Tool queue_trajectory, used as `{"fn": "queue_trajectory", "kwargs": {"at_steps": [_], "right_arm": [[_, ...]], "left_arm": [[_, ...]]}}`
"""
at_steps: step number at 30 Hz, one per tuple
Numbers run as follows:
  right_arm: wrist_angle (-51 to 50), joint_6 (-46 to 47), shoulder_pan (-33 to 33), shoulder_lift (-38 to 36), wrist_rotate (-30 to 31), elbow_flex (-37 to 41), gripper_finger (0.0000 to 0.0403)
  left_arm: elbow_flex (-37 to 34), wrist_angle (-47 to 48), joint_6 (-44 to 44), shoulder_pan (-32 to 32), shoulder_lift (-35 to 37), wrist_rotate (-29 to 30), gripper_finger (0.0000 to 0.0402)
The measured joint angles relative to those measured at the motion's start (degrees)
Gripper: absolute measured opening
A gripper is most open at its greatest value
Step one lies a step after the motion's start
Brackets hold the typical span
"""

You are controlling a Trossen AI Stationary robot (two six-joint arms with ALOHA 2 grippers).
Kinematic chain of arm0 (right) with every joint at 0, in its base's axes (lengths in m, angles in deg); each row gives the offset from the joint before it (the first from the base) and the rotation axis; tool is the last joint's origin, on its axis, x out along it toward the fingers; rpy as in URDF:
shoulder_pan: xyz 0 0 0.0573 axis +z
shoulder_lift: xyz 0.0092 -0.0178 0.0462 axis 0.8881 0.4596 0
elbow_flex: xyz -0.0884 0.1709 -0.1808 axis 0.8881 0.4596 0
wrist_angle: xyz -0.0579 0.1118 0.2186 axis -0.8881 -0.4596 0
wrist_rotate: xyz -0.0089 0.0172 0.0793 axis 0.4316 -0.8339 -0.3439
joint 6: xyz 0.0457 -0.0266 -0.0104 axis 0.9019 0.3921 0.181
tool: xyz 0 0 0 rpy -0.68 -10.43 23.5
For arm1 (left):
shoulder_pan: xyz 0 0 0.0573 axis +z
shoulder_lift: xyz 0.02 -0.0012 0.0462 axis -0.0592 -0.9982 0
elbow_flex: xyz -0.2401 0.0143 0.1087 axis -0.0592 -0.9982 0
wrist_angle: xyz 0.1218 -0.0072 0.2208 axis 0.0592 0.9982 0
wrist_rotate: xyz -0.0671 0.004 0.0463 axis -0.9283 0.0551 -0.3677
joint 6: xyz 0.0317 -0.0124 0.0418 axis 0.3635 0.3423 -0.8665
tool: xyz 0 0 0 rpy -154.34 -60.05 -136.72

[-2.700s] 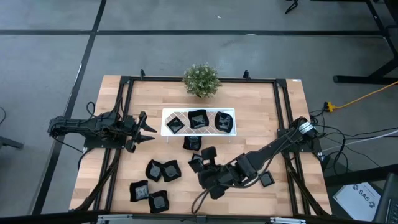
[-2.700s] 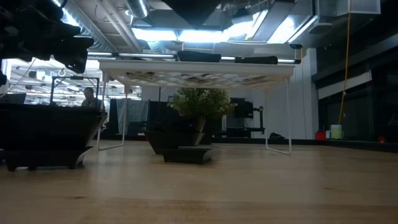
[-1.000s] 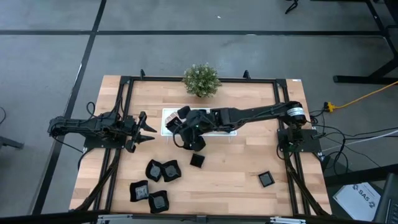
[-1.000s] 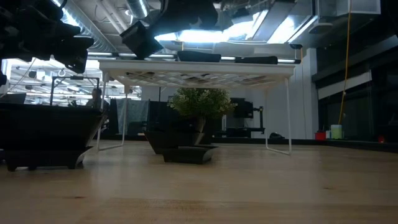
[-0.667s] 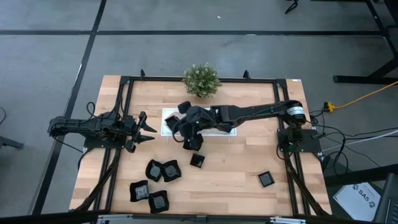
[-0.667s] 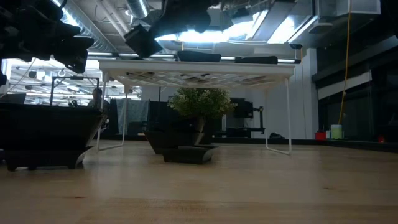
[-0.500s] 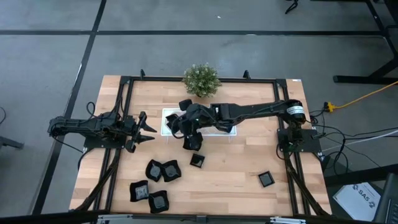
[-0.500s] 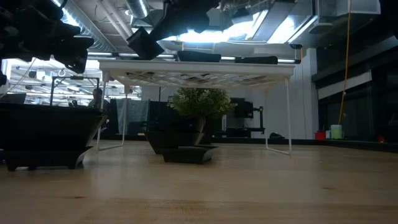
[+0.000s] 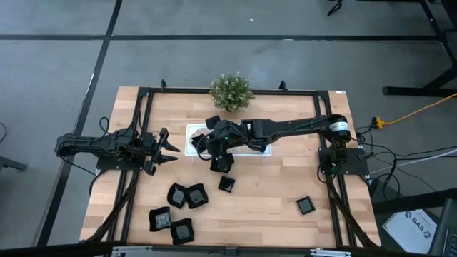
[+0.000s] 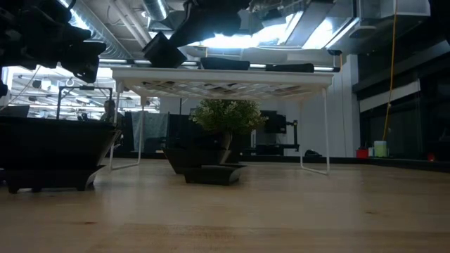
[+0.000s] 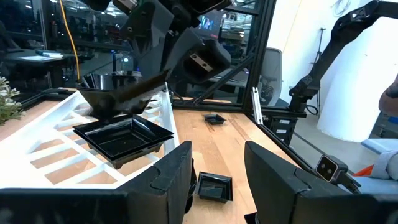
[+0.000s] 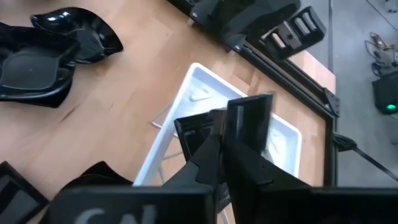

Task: Pick & Place Mini shaped plates
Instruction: Stack the black square plate on top of the black square plate on the shelf

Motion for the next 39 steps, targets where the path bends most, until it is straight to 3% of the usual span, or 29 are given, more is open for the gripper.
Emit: {"fn": "queue_trajectory", "kwargs": {"at_steps": [16, 30, 39], "right_arm": [[0.2, 0.9, 0.0, 0.0, -0.2, 0.0, 0.0061], [-1.5, 13.8, 4.7, 0.0, -0.3, 0.0, 0.0067], [-10.2, 25.4, 11.1, 0.0, -0.2, 0.0, 0.0067]], "left_arm": [[0.0, 0.0, 0.0, 0.0, 0.0, 0.0, 0.0143], [0.0, 0.0, 0.0, 0.0, 0.0, 0.0, 0.0143], [0.0, 0.0, 0.0, 0.0, 0.0, 0.0, 0.0143]]}}
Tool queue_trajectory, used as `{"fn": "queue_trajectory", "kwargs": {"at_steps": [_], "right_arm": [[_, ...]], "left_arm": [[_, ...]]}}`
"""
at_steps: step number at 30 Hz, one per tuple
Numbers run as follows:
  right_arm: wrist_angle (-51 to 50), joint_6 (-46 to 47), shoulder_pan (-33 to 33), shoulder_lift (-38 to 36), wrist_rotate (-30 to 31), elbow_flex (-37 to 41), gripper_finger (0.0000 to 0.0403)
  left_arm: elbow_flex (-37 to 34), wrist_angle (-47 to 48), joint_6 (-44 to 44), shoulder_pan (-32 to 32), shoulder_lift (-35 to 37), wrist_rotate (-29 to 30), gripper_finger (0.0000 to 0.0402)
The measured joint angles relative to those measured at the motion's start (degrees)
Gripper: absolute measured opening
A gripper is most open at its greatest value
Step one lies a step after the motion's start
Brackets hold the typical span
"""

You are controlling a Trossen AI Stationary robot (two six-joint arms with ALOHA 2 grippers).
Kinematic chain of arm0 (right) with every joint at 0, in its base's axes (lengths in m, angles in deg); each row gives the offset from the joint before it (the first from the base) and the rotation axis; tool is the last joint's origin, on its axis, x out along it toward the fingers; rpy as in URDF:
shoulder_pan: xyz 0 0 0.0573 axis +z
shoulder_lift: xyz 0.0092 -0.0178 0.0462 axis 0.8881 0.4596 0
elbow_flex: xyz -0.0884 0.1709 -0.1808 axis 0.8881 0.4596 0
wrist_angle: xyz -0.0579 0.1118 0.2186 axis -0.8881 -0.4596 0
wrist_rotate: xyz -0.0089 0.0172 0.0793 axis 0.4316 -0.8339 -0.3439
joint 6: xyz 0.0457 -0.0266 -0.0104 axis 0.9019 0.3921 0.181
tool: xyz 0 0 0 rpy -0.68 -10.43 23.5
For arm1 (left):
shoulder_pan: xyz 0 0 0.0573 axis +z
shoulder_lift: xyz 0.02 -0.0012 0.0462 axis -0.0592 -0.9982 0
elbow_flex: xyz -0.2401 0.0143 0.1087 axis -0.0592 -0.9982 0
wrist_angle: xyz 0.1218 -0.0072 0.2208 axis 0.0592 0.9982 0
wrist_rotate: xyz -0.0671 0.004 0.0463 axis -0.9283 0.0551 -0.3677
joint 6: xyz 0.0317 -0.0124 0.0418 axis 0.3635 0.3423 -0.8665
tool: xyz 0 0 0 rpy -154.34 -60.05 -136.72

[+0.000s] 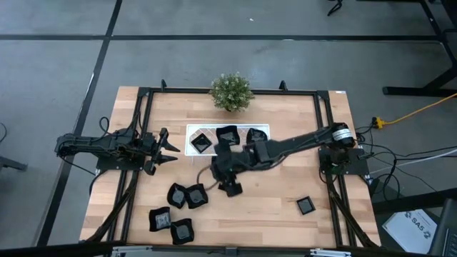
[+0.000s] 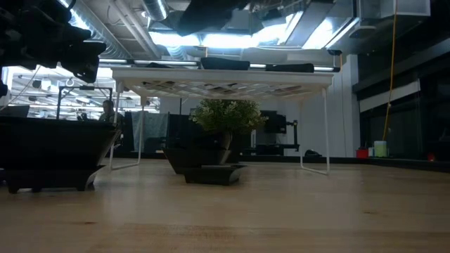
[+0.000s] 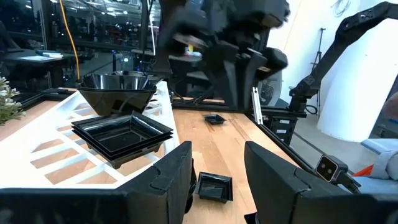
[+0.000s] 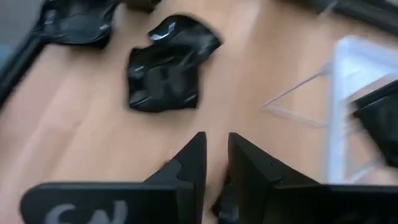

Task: Pick & Place Mini shaped plates
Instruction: Stack the black square plate on top of the black square plate on the shelf

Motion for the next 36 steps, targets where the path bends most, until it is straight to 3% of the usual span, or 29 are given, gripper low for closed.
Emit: {"fn": "queue_trajectory", "kwargs": {"at_steps": [17, 32, 36], "right_arm": [[-12.7, 26.0, 12.0, 0.0, 0.0, 0.0, 0.0067], [-15.9, 39.0, 21.1, 0.0, 0.2, 0.0, 0.0067], [-18.9, 42.6, 23.8, 0.0, 3.4, 0.0, 0.0067]], "left_arm": [[0.0, 0.0, 0.0, 0.0, 0.0, 0.0, 0.0143], [0.0, 0.0, 0.0, 0.0, 0.0, 0.0, 0.0143], [0.0, 0.0, 0.0, 0.0, 0.0, 0.0, 0.0143]]}}
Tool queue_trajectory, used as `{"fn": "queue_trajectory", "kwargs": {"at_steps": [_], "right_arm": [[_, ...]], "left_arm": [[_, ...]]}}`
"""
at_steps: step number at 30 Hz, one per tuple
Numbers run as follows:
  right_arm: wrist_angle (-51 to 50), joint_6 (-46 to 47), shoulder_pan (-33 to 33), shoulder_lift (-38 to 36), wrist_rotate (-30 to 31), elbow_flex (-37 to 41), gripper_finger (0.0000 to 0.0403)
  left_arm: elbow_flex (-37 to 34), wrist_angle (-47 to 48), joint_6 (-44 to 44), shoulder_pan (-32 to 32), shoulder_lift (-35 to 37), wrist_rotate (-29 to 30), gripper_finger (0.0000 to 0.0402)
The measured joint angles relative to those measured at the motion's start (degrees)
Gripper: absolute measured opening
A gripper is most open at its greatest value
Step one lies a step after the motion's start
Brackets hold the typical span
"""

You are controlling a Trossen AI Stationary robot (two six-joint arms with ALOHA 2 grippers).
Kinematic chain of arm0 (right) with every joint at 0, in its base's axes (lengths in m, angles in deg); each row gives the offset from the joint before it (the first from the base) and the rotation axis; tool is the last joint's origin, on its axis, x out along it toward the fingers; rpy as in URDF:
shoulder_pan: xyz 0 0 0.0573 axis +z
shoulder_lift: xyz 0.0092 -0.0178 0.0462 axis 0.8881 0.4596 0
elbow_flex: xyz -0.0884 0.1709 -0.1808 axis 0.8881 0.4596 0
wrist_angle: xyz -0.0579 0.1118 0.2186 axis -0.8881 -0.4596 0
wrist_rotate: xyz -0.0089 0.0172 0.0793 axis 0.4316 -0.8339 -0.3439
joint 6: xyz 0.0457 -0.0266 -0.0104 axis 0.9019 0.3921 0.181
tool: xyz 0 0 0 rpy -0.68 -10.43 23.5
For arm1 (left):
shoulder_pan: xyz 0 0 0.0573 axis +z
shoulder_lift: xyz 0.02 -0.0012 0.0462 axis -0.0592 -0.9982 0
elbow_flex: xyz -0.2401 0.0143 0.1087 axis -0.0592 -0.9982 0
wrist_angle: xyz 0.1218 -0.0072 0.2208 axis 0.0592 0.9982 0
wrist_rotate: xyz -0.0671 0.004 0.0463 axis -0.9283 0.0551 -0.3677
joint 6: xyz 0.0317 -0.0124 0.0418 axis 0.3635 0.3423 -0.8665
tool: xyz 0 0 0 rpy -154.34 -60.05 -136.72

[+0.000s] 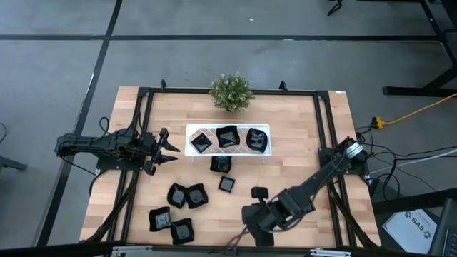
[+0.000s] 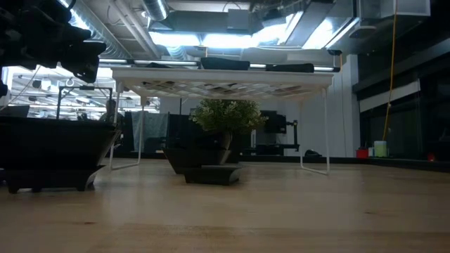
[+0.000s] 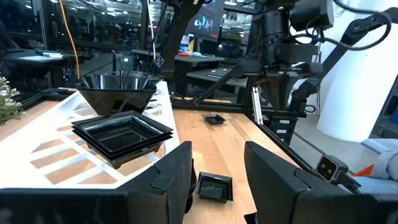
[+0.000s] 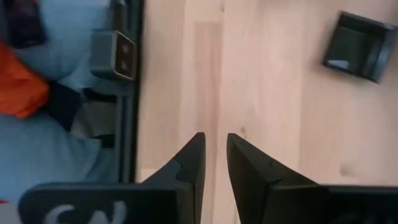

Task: Pick & Place Mini shaped plates
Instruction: Stack the black square plate on top of the black square plate on the shelf

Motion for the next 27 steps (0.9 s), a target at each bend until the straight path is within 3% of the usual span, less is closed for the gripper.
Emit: {"fn": "queue_trajectory", "kwargs": {"at_steps": [6, 11, 16, 22, 27], "right_arm": [[-5.8, 9.4, 4.0, 0.0, 8.0, 0.0, 0.0067], [-10.3, 19.5, 6.5, 0.0, 10.2, 0.0, 0.0067], [-16.4, 31.8, 8.3, 0.0, 10.0, 0.0, 0.0067], [-25.1, 48.2, 9.5, 0.0, 4.1, 0.0, 0.0067], [-27.5, 55.2, 10.0, 0.0, 2.5, 0.0, 0.0067]], "left_arm": [[0.0, 0.0, 0.0, 0.0, 0.0, 0.0, 0.0143], [0.0, 0.0, 0.0, 0.0, 0.0, 0.0, 0.0143], [0.0, 0.0, 0.0, 0.0, 0.0, 0.0, 0.0143], [0.0, 0.0, 0.0, 0.0, 0.0, 0.0, 0.0143], [0.0, 0.0, 0.0, 0.0, 0.0, 0.0, 0.0143]]}}
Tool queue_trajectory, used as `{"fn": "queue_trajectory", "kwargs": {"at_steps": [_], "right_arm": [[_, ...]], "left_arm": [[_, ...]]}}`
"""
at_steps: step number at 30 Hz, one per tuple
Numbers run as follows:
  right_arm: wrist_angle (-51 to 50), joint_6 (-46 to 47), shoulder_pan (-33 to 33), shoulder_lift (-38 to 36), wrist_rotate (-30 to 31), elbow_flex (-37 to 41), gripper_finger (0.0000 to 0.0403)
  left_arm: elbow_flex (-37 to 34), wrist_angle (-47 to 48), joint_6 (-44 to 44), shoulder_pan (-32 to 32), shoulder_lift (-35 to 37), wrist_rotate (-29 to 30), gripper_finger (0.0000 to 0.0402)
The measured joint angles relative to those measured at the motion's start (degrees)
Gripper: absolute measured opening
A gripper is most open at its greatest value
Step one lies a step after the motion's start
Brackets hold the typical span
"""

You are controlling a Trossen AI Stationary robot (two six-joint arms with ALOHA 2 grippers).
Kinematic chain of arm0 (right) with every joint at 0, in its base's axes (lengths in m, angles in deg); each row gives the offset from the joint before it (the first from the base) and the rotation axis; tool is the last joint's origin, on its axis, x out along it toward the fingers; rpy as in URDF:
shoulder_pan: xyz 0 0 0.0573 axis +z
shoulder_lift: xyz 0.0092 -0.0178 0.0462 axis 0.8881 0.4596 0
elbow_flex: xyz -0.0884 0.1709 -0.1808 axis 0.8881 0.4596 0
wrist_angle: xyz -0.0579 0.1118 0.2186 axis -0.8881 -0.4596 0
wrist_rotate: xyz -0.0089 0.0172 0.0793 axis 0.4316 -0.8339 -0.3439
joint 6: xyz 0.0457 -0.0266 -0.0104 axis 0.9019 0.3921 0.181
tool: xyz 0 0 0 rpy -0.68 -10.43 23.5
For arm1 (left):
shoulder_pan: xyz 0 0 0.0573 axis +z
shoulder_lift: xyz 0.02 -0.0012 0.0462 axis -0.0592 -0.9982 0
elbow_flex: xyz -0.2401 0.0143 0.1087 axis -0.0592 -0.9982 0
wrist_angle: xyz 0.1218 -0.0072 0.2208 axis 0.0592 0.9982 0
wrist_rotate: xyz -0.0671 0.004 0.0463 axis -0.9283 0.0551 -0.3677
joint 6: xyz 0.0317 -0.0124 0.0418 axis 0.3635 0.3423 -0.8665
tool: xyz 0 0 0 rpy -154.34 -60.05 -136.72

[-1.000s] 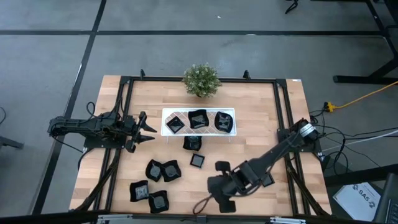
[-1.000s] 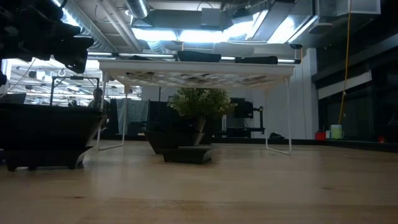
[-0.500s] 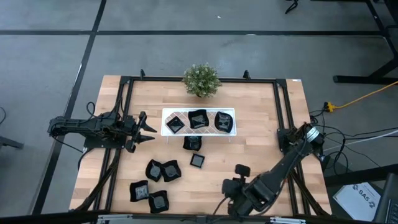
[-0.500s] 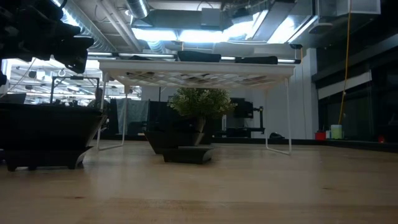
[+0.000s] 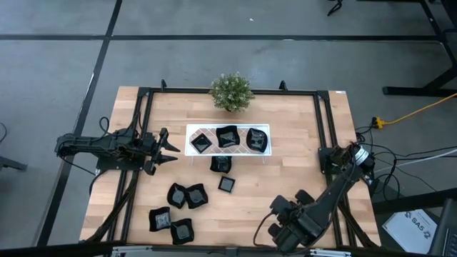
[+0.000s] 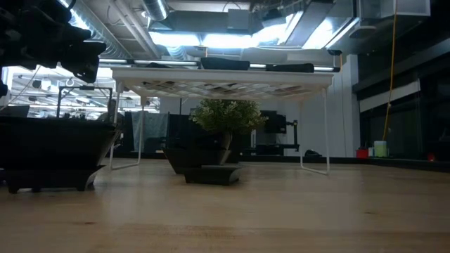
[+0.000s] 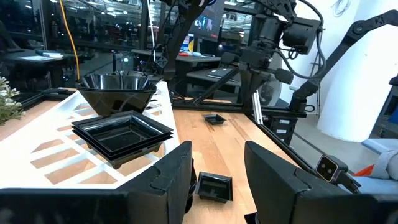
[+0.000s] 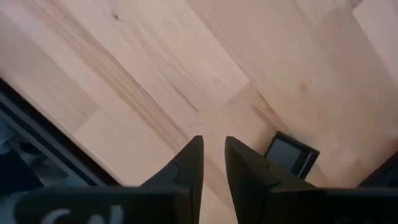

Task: Pick & Place Mini shaped plates
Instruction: Stack the black square plate on top of the black square plate on the shelf

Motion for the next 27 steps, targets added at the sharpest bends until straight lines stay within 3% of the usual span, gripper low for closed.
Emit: {"fn": "queue_trajectory", "kwargs": {"at_steps": [7, 16, 27], "right_arm": [[-0.6, 3.9, 0.0, 1.1, -4.8, 1.5, 0.0067], [1.5, 9.4, 0.0, 1.3, -16.7, 11.9, 0.0067], [12.0, 9.4, -0.1, 1.3, -17.4, 21.8, 0.0067]], "left_arm": [[0.0, 0.0, 0.0, 0.0, 0.0, 0.0, 0.0143], [0.0, 0.0, 0.0, 0.0, 0.0, 0.0, 0.0143], [0.0, 0.0, 0.0, 0.0, 0.0, 0.0, 0.0143]]}}
